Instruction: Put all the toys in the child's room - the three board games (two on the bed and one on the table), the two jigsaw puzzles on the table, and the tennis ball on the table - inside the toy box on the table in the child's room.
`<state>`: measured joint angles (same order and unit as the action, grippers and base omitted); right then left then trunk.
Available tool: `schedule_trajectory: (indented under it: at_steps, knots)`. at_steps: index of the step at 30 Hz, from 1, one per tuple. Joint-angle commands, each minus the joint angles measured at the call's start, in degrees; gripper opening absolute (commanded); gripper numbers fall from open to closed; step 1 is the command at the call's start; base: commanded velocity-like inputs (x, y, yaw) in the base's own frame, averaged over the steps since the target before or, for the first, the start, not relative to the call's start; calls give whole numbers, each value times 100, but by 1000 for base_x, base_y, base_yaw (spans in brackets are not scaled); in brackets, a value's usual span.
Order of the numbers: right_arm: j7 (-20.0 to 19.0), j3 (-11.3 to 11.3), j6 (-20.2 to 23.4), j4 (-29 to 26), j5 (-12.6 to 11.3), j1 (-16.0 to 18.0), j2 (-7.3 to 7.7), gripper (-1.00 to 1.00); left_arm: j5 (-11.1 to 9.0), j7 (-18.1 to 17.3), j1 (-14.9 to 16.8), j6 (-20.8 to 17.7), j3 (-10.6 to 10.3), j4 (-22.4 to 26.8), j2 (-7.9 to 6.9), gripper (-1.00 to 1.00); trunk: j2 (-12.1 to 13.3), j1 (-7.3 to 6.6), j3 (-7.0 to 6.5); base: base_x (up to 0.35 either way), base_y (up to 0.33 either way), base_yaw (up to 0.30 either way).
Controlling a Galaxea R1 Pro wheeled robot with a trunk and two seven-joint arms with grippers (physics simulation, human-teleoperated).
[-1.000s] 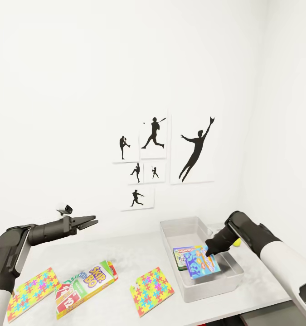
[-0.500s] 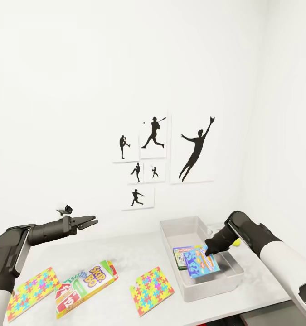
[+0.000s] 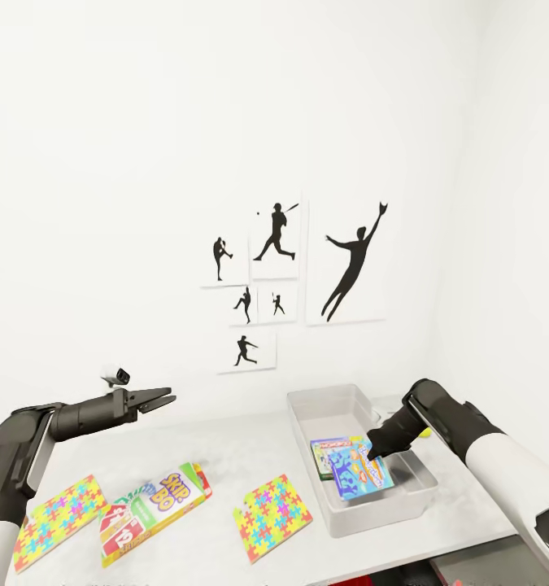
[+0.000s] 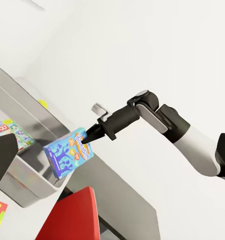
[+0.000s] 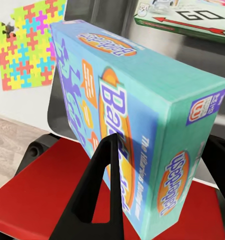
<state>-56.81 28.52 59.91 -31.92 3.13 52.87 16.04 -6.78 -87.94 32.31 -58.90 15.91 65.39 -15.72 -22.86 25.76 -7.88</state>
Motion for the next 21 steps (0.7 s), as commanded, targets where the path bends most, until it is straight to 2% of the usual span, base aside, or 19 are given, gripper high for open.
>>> schedule_trajectory:
  at_steps: [1, 21]
  knots:
    - [-40, 22, 9, -8, 30, 4, 11, -100, 2, -22, 1, -61, 0, 0, -1, 100, -6, 2, 13, 0, 0, 0]
    - [-40, 14, 9, -10, -1, 4, 47, -100, 2, -22, 2, -61, 0, 0, -1, 100, -6, 2, 202, 0, 0, 0]
